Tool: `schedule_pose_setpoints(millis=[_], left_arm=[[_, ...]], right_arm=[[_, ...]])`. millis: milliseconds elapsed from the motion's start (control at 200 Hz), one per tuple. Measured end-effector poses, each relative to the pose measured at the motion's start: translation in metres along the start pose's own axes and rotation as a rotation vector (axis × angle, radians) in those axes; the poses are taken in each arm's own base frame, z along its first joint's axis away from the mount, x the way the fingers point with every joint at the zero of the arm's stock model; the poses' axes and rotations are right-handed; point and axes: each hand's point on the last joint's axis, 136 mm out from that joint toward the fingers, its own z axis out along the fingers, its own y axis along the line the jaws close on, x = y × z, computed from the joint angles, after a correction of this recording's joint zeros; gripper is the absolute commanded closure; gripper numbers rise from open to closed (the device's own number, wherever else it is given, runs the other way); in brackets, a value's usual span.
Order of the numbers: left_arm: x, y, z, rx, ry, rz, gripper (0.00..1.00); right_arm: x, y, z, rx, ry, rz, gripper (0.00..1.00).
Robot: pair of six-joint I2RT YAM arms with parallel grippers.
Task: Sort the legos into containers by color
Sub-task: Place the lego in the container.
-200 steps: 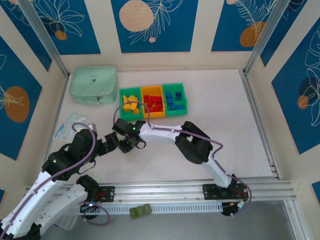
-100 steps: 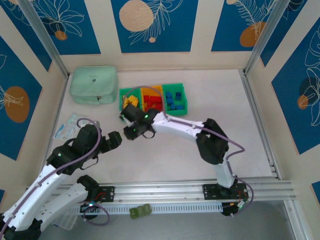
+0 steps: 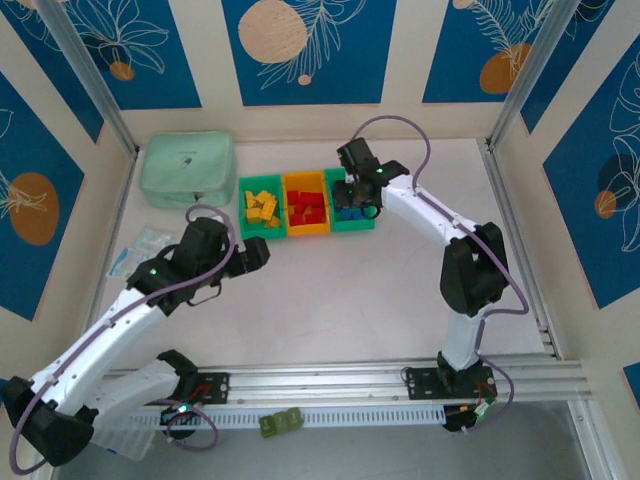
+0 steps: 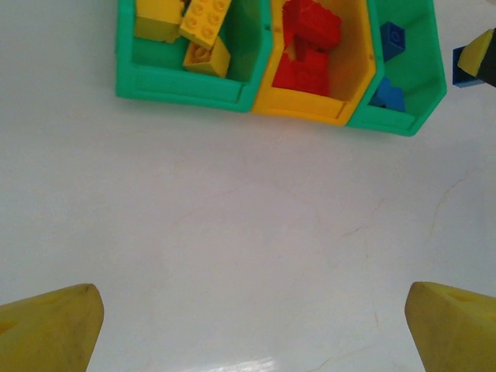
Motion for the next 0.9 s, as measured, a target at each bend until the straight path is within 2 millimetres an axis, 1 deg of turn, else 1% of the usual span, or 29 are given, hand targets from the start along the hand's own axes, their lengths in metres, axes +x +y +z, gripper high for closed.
schedule_pose_setpoints(millis=[45, 140, 255, 295, 345, 375, 470, 595, 715, 740, 820, 850, 895], left_arm=[[-0.001, -0.004, 0.005, 0.010, 0.003, 0.004, 0.01], [-0.005, -0.010, 0.016, 0.021, 0.004, 0.011, 0.01], [-0.008, -0.014, 0.026, 0.026, 0.000, 0.012, 0.01], [-0.010, -0.016, 0.028, 0.034, -0.004, 0.011, 0.01], [-0.012, -0.019, 0.029, 0.046, -0.012, 0.011, 0.01], [-0.013, -0.021, 0.029, 0.054, -0.016, 0.010, 0.01], [-0.017, -0.024, 0.029, 0.069, -0.030, 0.008, 0.01], [-0.020, -0.025, 0.029, 0.075, -0.040, 0.004, 0.01], [-0.023, -0.024, 0.029, 0.074, -0.048, -0.002, 0.01], [-0.024, -0.023, 0.029, 0.073, -0.048, -0.002, 0.01], [-0.026, -0.020, 0.029, 0.067, -0.056, -0.001, 0.01], [-0.028, -0.018, 0.029, 0.061, -0.062, 0.002, 0.01], [-0.033, -0.013, 0.027, 0.049, -0.077, 0.005, 0.01]], right_arm=[[-0.005, -0.009, 0.006, 0.021, -0.001, 0.016, 0.78], [-0.014, -0.026, 0.024, 0.058, 0.002, 0.033, 0.77], [-0.020, -0.037, 0.047, 0.099, 0.013, 0.026, 0.73], [-0.022, -0.041, 0.053, 0.112, 0.017, 0.019, 0.70], [-0.025, -0.043, 0.060, 0.123, 0.017, 0.011, 0.63], [-0.027, -0.045, 0.063, 0.128, 0.018, 0.007, 0.61], [-0.036, -0.049, 0.066, 0.137, 0.010, -0.001, 0.54], [-0.045, -0.048, 0.061, 0.131, -0.011, -0.013, 0.46], [-0.047, -0.047, 0.051, 0.123, -0.030, -0.013, 0.35], [-0.047, -0.046, 0.047, 0.121, -0.034, -0.008, 0.32], [-0.043, -0.048, 0.031, 0.115, -0.050, -0.007, 0.16], [-0.041, -0.049, 0.022, 0.111, -0.061, 0.002, 0.10], [-0.036, -0.052, 0.007, 0.106, -0.080, 0.016, 0.04]])
